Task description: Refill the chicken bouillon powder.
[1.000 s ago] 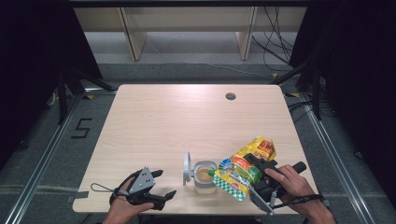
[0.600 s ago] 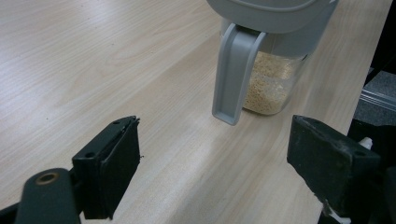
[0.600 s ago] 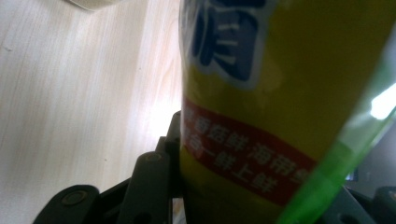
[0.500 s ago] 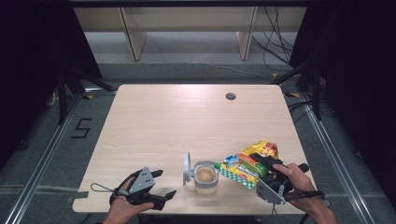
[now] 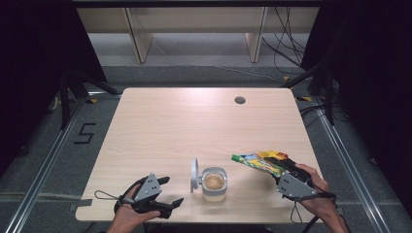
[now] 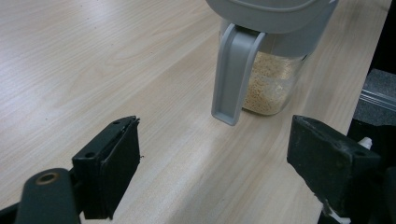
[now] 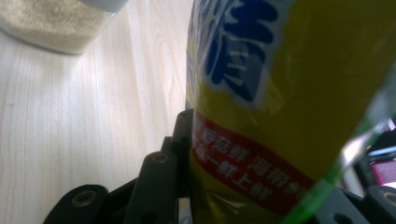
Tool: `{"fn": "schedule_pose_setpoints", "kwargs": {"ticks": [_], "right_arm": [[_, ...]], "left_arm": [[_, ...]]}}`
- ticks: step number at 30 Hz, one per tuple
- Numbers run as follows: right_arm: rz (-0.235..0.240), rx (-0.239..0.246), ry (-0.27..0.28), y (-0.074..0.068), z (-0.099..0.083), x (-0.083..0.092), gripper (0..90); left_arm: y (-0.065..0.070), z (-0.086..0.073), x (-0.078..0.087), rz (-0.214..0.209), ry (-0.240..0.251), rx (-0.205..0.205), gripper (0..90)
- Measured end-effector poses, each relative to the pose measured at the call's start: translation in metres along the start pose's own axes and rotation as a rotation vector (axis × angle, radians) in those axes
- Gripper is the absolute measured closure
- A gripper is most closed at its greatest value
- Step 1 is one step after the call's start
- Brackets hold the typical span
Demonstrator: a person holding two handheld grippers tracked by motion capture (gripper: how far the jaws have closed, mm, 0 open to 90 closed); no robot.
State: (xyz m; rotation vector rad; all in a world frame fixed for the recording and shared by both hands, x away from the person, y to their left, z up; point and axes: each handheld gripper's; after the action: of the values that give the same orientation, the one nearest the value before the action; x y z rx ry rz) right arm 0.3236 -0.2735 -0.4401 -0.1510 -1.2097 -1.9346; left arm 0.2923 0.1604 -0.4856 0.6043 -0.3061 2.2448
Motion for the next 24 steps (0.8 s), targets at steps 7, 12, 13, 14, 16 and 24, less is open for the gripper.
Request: {"fn": "schedule_pose_setpoints", "kwargs": {"ticks": [7,12,13,14,16,24], "right_arm": [[0.005,-0.118,0.042,0.003,-0.013,-0.005,71.8],[0.007,-0.165,0.059,0.002,-0.016,-0.012,72.2],[0.004,-0.182,0.059,0.001,-0.016,-0.014,72.3],[0.013,-0.199,0.068,0.001,-0.016,-0.016,72.4],[0.017,-0.217,0.079,0.002,-0.017,-0.02,72.4],[0.033,-0.349,0.126,-0.001,-0.026,-0.028,72.9]], "left_arm": [[0.0,0.0,0.0,0.0,0.0,-0.001,16.5],[0.0,0.001,0.0,-0.008,0.01,-0.012,16.5],[0.0,0.001,0.0,-0.007,0.013,-0.011,16.5],[-0.001,0.001,0.0,-0.005,0.007,-0.025,16.5],[-0.002,0.001,0.001,-0.001,-0.004,-0.035,16.4],[-0.003,0.001,0.001,-0.002,-0.004,-0.039,16.5]]}}
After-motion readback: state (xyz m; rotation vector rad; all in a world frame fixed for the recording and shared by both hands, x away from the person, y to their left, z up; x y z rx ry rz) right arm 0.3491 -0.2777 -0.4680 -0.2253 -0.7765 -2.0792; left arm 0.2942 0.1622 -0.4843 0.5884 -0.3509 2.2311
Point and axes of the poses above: each handheld gripper's, and its own axes: x roughly backward along the jaws, z roughly out of its top, y roughly to its right, and after that the axes turned 6 degrees about z, right-handed
